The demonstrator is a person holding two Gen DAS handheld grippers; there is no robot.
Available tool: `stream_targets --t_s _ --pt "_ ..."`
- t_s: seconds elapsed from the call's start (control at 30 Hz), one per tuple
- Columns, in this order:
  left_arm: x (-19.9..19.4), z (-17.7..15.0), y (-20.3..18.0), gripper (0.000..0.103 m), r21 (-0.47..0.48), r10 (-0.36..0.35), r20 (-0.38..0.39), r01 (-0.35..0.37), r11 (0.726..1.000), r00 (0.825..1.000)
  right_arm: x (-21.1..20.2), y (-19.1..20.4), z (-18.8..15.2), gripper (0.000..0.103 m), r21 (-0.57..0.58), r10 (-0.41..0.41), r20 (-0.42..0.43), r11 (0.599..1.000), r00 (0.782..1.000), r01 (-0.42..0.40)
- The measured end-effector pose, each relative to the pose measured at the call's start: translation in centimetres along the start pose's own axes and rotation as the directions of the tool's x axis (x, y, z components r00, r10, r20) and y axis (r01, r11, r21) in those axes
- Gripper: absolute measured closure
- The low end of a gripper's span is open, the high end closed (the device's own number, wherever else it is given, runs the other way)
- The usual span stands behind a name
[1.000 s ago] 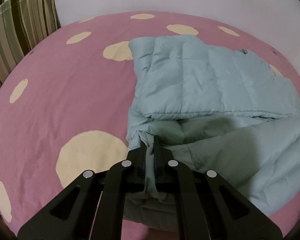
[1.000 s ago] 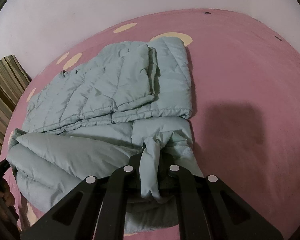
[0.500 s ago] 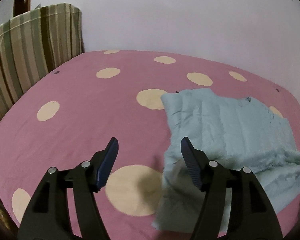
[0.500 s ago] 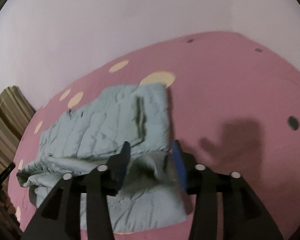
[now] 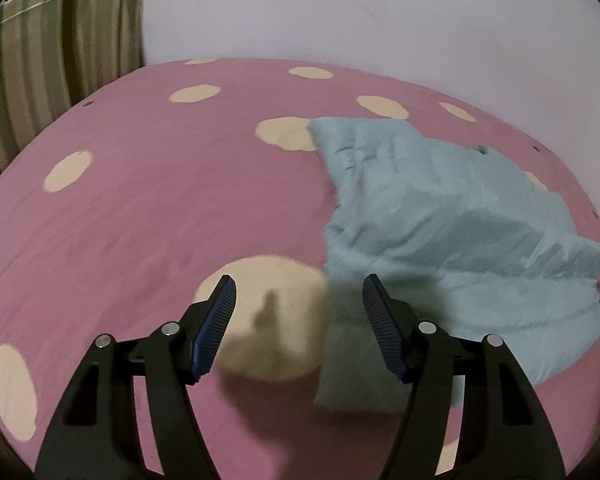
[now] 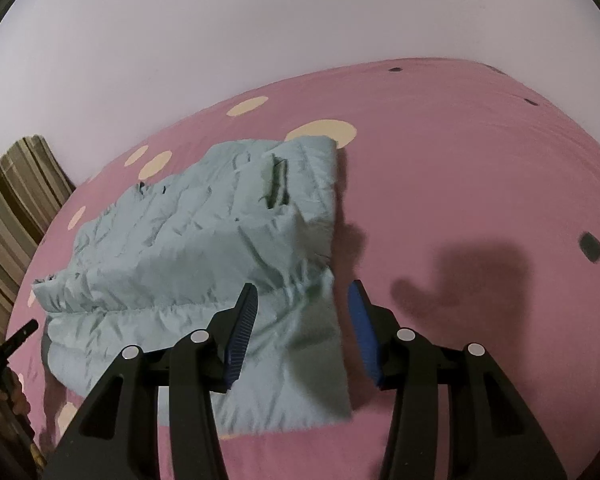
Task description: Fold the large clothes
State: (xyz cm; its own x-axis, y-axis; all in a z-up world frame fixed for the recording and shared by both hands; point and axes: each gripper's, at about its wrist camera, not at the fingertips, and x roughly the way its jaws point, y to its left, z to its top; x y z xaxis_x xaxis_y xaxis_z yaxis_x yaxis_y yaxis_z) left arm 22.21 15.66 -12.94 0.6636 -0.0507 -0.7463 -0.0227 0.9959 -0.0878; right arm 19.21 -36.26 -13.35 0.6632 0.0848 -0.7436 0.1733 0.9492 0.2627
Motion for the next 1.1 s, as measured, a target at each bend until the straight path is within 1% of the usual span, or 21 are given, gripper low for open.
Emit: stream_targets --t_s 0.03,0.1,0.2,0.27,0.3,0.33,0.37,0.4,0.43,0.47,0.5,0.57,0.6,0.67,0.73,0.83,0.97,1.1 --pt "0.6 0.6 -0.5 0.035 0.014 -0.029 -0.001 0.029 0.999 1.000 0.6 0.3 0.3 0.055 -0.009 0.008 -0.004 1.000 1.000 -0.008" --pt "1.5 1.3 -1.1 0.033 0.032 -0.064 -0.007 0.064 0.997 0.998 1.5 0.7 0.9 0.045 -0.029 0.013 -0.005 0.999 1.000 -0.013" --pt "3.0 2.0 -1.5 0.033 0.049 -0.090 -0.031 0.092 0.995 0.995 2.9 1.2 1.7 0.044 -0.056 0.015 -0.013 0.998 1.000 -0.016" --pt "4.4 2.4 -1.8 0.033 0.055 -0.090 -0.067 0.093 0.994 0.994 4.2 1.5 2.0 0.044 -0.070 0.009 -0.037 0.997 0.999 -0.012" --pt "4.7 2.4 -1.9 0.033 0.058 -0.087 -0.073 0.091 0.994 0.994 4.6 1.5 2.0 0.044 -0.076 0.005 -0.045 0.997 0.999 -0.009" --pt "5.2 2.5 -2.1 0.037 0.067 -0.082 -0.082 0.087 0.994 0.993 5.1 1.6 2.0 0.044 -0.086 -0.002 -0.057 0.996 0.998 -0.002" --pt "5.5 2.5 -2.3 0.044 0.078 -0.080 -0.089 0.087 0.993 0.993 5.6 1.8 1.9 0.046 -0.097 -0.012 -0.068 0.995 0.998 0.005" --pt "5.8 2.4 -2.5 0.047 0.087 -0.083 -0.095 0.091 0.992 0.992 5.9 1.8 1.8 0.055 -0.103 -0.017 -0.075 0.995 0.997 0.009" --pt "6.0 2.4 -2.7 0.053 0.092 -0.087 -0.099 0.096 0.991 0.991 6.4 1.9 1.7 0.061 -0.107 -0.019 -0.088 0.994 0.996 0.009" --pt "6.2 2.3 -2.8 0.061 0.095 -0.093 -0.106 0.103 0.990 0.990 6.7 2.0 1.5 0.069 -0.105 -0.015 -0.100 0.994 0.995 0.005" --pt "6.4 2.2 -3.0 0.064 0.098 -0.098 -0.114 0.109 0.989 0.989 6.9 2.1 1.4 0.076 -0.104 -0.017 -0.103 0.995 0.995 0.006" --pt "6.7 2.0 -3.5 0.075 0.107 -0.096 -0.122 0.109 0.988 0.988 7.1 2.4 1.0 0.085 -0.111 -0.022 -0.101 0.994 0.995 0.011" --pt "6.7 1.9 -3.7 0.078 0.112 -0.095 -0.121 0.108 0.988 0.988 7.0 2.5 0.9 0.089 -0.116 -0.028 -0.096 0.993 0.995 0.017" --pt "6.5 1.8 -4.1 0.090 0.131 -0.077 -0.108 0.091 0.987 0.991 6.7 2.9 0.6 0.094 -0.126 -0.039 -0.084 0.992 0.996 0.028" --pt "5.8 1.6 -4.3 0.097 0.137 -0.066 -0.091 0.078 0.987 0.994 5.9 3.1 0.2 0.097 -0.131 -0.050 -0.064 0.990 0.997 0.042" --pt "4.3 1.6 -4.4 0.099 0.134 -0.051 -0.057 0.058 0.989 0.997 4.3 3.3 -0.3 0.098 -0.132 -0.060 -0.027 0.990 0.998 0.056" --pt "1.2 2.2 -5.0 0.100 0.160 -0.030 0.031 0.025 0.987 0.999 1.8 3.4 0.1 0.099 -0.128 -0.048 0.030 0.990 0.998 0.052" --pt "-1.4 5.0 -5.8 0.100 0.165 -0.027 0.128 0.005 0.986 0.991 -0.5 4.3 2.0 0.099 -0.142 -0.036 0.105 0.989 0.994 0.051"
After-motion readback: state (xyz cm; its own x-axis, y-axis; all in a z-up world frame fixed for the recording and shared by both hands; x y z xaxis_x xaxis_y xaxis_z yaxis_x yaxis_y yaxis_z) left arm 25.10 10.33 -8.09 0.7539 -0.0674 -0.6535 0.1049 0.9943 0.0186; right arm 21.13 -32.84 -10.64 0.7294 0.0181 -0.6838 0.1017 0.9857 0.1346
